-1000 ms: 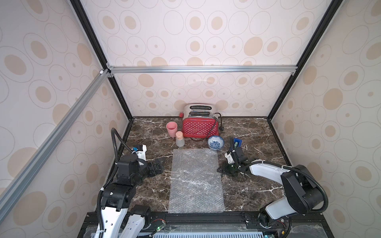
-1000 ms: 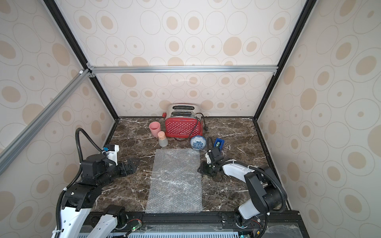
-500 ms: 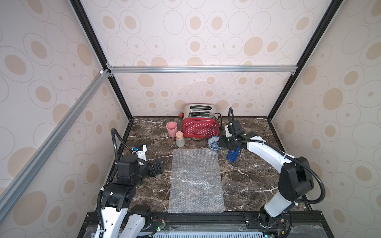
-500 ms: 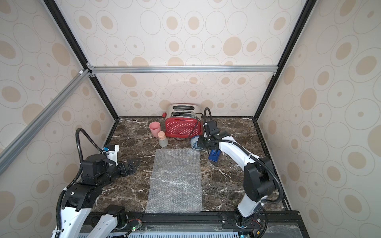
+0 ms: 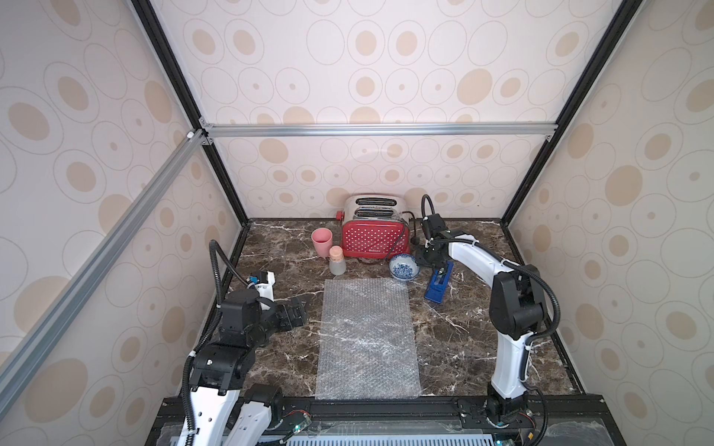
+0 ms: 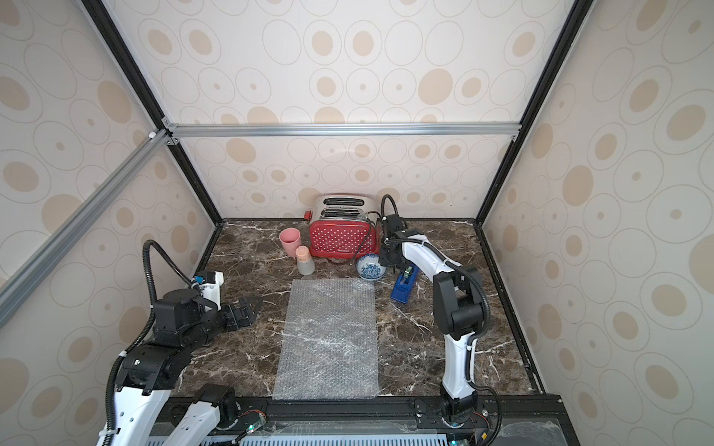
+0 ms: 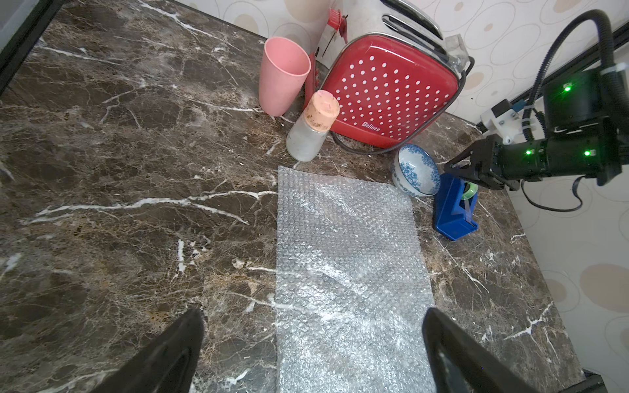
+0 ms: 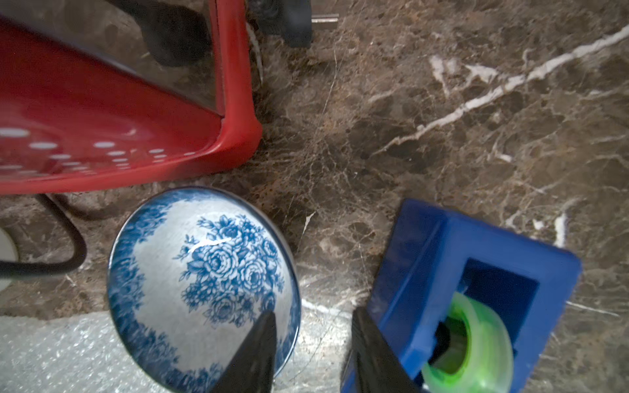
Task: Wrap bowls in bubble wrap
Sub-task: Pick up the bowl from the center of the board.
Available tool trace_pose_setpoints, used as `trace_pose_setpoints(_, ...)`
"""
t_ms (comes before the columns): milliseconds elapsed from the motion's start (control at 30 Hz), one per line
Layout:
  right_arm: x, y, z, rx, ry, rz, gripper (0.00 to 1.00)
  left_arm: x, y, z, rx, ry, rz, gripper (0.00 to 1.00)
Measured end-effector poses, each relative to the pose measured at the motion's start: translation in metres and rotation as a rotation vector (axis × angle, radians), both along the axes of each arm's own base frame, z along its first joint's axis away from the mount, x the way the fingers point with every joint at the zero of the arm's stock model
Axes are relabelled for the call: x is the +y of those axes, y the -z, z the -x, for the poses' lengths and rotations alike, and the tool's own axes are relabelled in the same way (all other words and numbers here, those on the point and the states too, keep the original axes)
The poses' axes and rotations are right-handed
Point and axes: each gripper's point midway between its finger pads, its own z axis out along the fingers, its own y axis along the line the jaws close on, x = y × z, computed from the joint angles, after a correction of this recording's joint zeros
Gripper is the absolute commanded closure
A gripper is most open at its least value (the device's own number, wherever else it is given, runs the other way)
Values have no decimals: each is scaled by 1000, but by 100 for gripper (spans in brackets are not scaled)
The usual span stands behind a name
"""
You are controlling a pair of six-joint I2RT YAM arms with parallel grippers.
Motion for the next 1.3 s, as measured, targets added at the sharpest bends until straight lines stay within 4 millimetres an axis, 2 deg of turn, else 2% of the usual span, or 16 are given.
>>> trace_pose_setpoints(267, 10, 25, -1, 59, -29, -29, 70, 0, 0, 0, 0, -1, -1, 1)
trace_pose_setpoints(400, 12, 32, 0, 78, -39, -37, 79, 0, 0, 0, 0, -2, -1, 1)
trace_pose_setpoints(633, 17, 32, 1, 85, -53, -59, 97, 0, 0, 0, 0, -2, -1, 1)
trace_pose_setpoints(700, 18, 28, 0, 75, -59, -68, 100, 0, 0, 0, 0, -2, -1, 1)
trace_pose_setpoints(833, 18, 27, 2, 74, -61, -68, 100, 0, 0, 0, 0, -2, -1, 1)
trace_pose_setpoints(1000, 13, 18, 14, 78, -63, -61, 100, 0, 0, 0, -1, -2, -1, 1)
trace_pose_setpoints(1300, 11, -29, 33, 2, -74, -102, 100, 0, 0, 0, 0, -2, -1, 1)
